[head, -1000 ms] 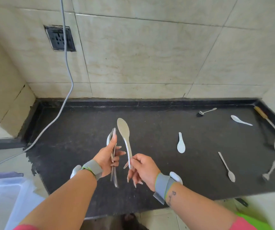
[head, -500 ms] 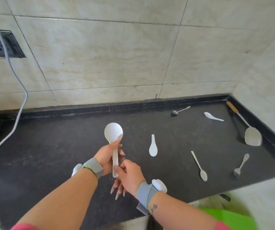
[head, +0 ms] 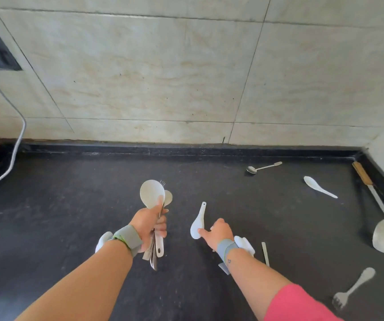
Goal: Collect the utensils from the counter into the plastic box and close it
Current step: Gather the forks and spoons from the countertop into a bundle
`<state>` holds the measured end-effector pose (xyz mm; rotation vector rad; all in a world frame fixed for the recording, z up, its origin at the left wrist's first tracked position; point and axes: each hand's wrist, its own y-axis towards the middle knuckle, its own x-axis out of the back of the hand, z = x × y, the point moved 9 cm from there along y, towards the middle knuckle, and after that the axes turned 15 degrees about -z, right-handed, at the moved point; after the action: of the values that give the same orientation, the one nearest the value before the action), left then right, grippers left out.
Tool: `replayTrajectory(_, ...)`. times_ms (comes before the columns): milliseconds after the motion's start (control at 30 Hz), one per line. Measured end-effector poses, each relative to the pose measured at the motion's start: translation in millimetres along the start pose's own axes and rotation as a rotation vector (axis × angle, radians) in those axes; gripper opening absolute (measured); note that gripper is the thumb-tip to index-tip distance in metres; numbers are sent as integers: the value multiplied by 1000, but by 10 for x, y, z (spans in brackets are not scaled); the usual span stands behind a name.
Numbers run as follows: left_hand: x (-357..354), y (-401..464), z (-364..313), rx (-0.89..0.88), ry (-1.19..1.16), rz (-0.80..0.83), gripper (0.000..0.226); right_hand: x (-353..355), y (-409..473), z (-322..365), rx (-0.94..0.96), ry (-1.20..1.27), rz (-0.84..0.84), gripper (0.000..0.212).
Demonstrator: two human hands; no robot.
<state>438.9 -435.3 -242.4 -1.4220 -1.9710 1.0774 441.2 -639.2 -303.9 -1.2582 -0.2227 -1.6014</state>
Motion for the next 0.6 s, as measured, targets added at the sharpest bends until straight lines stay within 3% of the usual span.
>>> replayTrajectory(100,77,59,7,23,-22,-38,37,-130,54,140,-1,-138,10,74)
replayTrajectory(233,164,120,23,76,-40,-36,37,-214,64,261,16,-248,19,52)
replayTrajectory(300,209,152,18,97,-37,-32,37,-213,55,292,2,-97,51,28)
replayTrajectory(367,240,184,-17,103,-11,-30,38,-145,28,339,-38,218,102,10)
replayTrajectory(433,253,183,-65,106,27,-16,38,91,-24,430,20,388,99,15)
replayTrajectory(600,117,157,-263,41,182,17,33,809,-139,682,324,363,40,27)
